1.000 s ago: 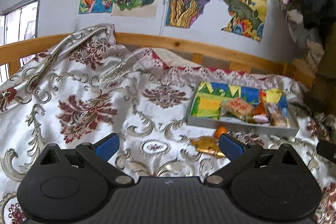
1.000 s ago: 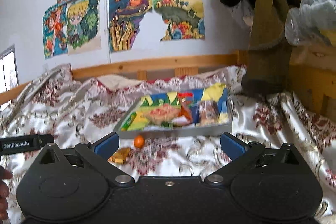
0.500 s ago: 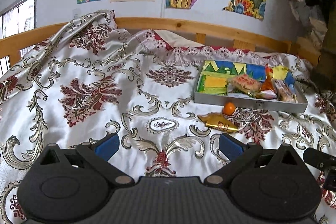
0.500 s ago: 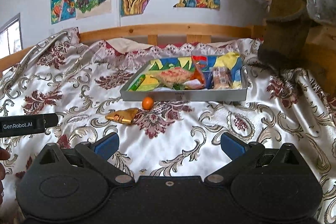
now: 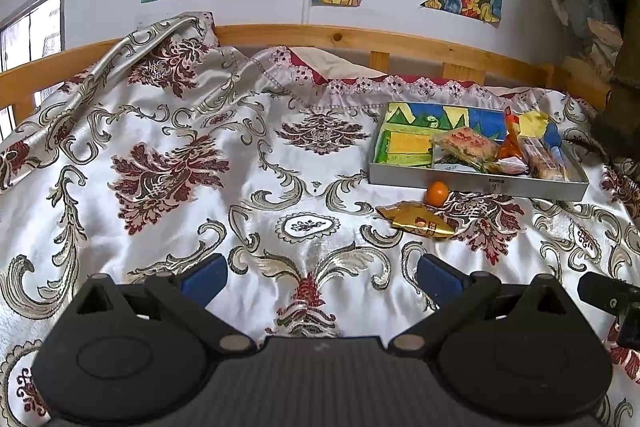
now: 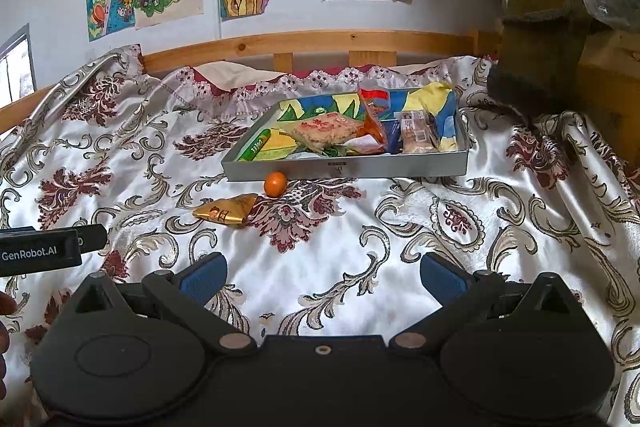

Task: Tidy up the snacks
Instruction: 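Move both tools down toward the gold foil packets and the mandarin orange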

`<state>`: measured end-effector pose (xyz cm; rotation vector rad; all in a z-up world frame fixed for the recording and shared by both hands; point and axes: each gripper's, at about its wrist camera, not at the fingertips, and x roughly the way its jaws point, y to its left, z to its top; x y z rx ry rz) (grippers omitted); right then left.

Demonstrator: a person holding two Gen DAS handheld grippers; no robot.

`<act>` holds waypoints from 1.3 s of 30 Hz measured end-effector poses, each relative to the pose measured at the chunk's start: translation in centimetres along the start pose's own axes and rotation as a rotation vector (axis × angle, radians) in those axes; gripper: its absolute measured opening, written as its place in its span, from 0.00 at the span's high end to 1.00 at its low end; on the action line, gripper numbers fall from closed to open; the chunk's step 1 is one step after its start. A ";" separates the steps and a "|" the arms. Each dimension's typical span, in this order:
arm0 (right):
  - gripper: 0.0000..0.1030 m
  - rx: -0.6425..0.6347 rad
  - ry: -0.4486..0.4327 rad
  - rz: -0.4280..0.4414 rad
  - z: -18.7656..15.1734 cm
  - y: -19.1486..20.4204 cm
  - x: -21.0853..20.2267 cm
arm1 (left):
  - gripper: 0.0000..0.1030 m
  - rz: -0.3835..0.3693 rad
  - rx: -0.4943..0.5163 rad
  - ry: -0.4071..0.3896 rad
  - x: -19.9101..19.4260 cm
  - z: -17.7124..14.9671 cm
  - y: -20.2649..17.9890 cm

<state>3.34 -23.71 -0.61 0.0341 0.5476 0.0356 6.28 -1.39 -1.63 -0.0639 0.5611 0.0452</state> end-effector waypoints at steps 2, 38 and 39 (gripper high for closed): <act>0.01 -0.001 0.003 0.001 0.0 0.0 0.1 | 0.00 0.001 0.001 0.002 0.0 0.0 0.0; 0.01 0.034 0.067 -0.027 -0.5 -0.6 2.9 | 0.00 -0.009 -0.002 0.034 4.2 1.0 -0.5; 0.01 0.033 0.070 -0.029 -0.5 -0.6 3.0 | 0.00 -0.015 0.000 0.033 4.6 1.3 -0.7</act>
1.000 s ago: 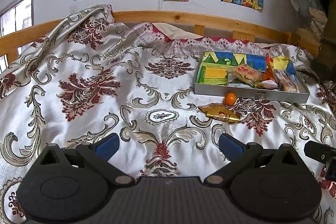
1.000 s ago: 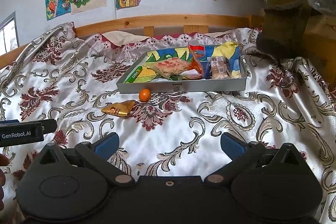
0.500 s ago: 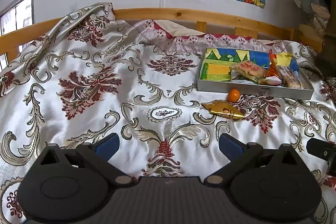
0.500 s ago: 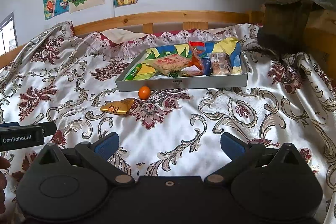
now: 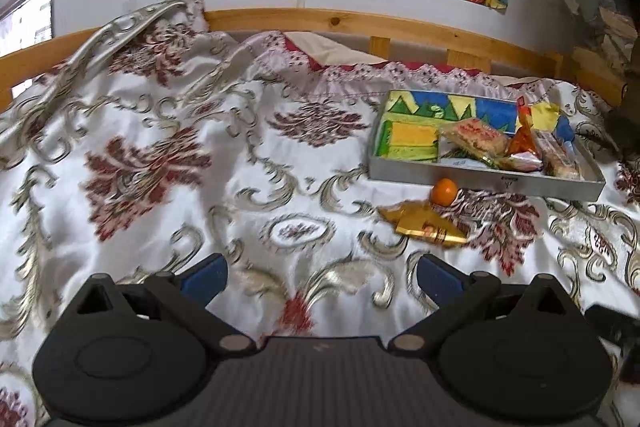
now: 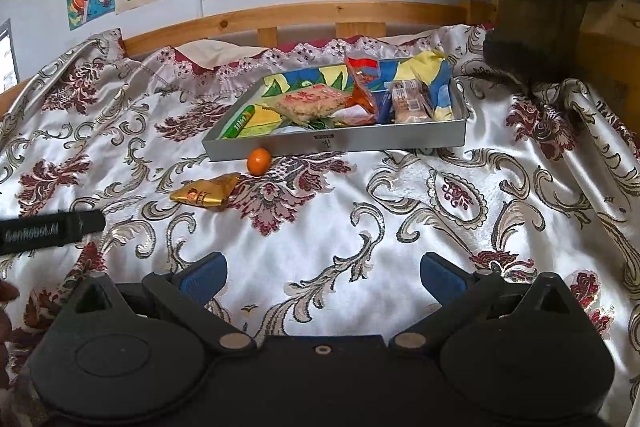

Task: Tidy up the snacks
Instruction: 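Move both tools down toward the gold foil packets and the mandarin orange, then grasp the gold foil packet with the left tool while the right tool grasps the mandarin orange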

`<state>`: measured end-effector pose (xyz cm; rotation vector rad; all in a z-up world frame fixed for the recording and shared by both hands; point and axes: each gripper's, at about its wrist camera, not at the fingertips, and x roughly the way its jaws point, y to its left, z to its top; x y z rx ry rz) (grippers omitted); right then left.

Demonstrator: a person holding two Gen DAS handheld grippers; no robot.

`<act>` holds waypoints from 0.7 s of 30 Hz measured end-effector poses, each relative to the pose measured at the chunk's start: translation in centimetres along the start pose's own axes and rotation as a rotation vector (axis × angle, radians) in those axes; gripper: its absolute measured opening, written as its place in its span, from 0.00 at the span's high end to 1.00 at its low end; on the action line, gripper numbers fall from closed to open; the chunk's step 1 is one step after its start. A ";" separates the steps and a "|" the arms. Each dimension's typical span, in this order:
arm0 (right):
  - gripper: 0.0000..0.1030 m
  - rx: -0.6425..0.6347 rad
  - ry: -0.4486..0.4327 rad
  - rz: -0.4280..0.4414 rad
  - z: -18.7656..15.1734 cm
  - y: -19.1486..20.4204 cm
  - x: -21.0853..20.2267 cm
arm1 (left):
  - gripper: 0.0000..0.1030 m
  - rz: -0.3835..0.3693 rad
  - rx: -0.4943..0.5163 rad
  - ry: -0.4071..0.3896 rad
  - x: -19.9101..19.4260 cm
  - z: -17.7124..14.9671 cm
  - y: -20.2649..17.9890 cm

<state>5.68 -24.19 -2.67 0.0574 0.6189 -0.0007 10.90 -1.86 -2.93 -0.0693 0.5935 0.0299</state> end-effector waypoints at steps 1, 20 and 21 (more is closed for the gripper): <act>0.01 0.000 0.004 -0.002 0.0 -0.1 0.2 | 0.00 -0.006 0.000 0.000 0.4 0.3 -0.2; 0.01 -0.061 0.089 0.216 10.1 -0.9 9.3 | 0.00 -0.378 0.118 0.123 11.3 3.1 -3.3; 0.04 -0.053 0.103 0.240 10.7 -0.6 10.5 | 0.00 -0.383 0.129 0.130 11.7 3.1 -3.5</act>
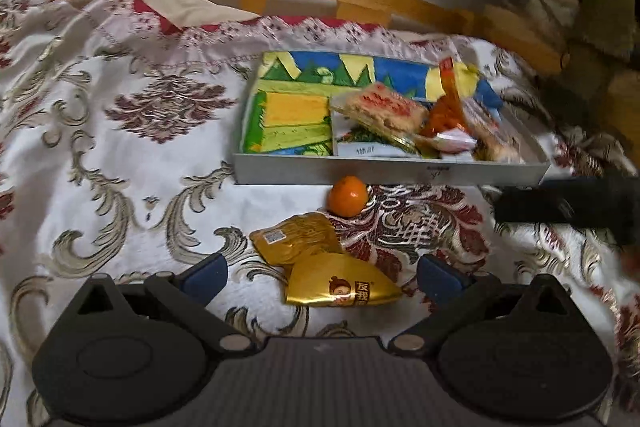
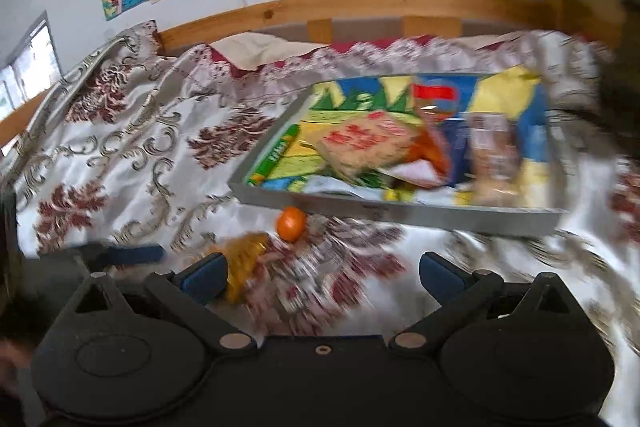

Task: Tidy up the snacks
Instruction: 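Grasp the gold foil packet with the left tool while the right tool grasps the mandarin orange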

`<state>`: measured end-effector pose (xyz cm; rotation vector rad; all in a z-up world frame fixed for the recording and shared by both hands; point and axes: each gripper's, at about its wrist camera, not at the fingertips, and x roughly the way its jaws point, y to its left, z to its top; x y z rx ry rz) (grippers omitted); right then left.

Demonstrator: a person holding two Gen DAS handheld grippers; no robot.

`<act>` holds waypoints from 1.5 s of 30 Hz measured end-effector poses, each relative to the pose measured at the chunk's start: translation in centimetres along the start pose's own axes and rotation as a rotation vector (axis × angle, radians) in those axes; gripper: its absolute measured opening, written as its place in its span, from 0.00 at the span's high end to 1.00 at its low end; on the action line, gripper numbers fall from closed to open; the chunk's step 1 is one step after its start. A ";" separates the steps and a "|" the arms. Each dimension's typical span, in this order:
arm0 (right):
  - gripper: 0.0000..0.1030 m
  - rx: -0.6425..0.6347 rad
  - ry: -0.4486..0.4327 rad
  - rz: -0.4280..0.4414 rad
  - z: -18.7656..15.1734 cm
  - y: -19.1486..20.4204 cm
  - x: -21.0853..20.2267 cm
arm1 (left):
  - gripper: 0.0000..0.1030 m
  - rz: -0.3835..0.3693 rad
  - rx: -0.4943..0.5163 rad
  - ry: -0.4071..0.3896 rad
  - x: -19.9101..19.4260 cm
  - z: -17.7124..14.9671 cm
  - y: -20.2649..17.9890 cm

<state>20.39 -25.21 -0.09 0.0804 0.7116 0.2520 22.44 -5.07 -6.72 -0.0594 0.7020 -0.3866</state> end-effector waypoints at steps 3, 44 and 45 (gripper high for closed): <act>0.11 -0.001 0.039 0.052 1.5 0.4 3.1 | 0.01 -0.039 0.016 0.013 1.1 0.4 0.0; 0.70 0.003 0.119 -0.016 -8.1 1.0 -4.5 | 0.49 -0.003 0.050 0.130 -3.4 -2.6 -1.7; 0.70 -0.008 0.127 -0.028 -8.5 1.3 -4.7 | 0.49 -0.005 0.053 0.131 -3.6 -2.8 -1.9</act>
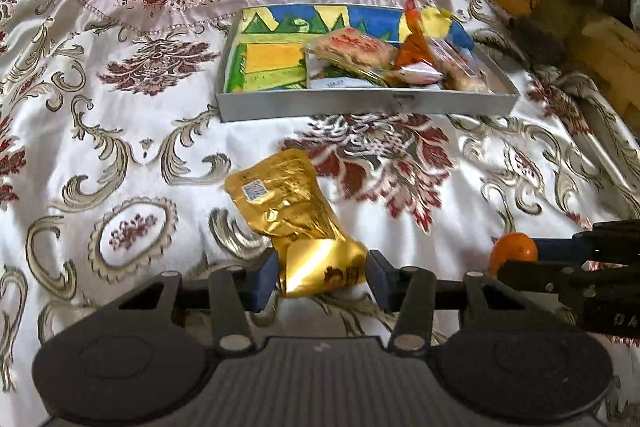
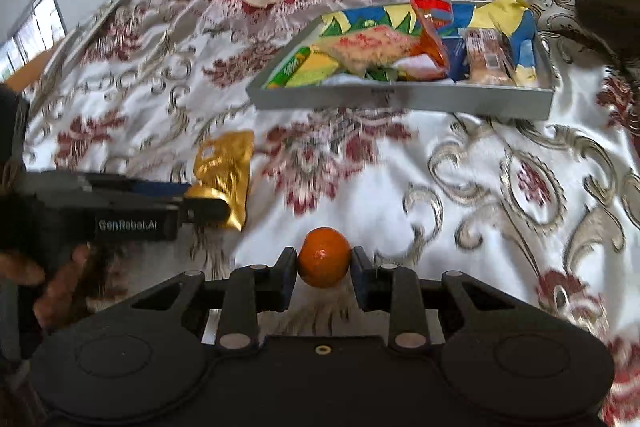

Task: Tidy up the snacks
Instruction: 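Grasp the gold foil packet with the left tool while the right tool grasps the mandarin orange, then lift the gold packet with the left tool while the right tool lifts the orange toward the tray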

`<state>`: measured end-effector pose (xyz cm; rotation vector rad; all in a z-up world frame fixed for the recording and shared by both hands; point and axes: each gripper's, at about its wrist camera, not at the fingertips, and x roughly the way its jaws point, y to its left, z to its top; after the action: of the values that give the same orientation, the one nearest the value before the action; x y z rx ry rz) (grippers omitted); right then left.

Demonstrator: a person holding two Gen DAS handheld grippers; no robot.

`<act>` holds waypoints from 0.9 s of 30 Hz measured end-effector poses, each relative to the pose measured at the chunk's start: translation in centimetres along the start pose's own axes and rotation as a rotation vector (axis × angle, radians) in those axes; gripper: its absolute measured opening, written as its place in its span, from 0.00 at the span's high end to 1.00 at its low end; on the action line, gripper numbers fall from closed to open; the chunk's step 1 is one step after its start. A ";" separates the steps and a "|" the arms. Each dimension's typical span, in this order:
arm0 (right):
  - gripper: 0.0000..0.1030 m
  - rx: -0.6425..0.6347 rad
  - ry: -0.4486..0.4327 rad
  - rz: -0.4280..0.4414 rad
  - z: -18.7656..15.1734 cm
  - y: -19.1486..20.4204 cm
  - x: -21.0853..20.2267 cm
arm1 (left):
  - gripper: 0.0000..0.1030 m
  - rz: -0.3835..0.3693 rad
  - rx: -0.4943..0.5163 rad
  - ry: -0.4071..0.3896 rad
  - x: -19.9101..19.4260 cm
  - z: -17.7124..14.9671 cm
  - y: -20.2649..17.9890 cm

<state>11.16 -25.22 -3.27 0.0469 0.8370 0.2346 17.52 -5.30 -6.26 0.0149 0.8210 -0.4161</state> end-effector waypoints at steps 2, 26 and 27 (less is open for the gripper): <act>0.70 -0.011 0.004 -0.020 -0.5 0.4 -0.2 | 0.49 -0.003 0.007 0.003 -0.1 0.0 -0.2; 0.69 -0.017 -0.071 -0.055 -1.0 0.5 2.0 | 0.46 0.140 -0.123 0.114 2.5 1.5 -0.7; 0.69 -0.014 -0.074 -0.050 -1.0 0.5 1.9 | 0.46 0.128 -0.132 0.116 2.1 1.2 -0.7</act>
<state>11.50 -24.34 -5.25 0.0209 0.7614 0.1904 19.39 -6.87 -6.87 -0.0310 0.9546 -0.2414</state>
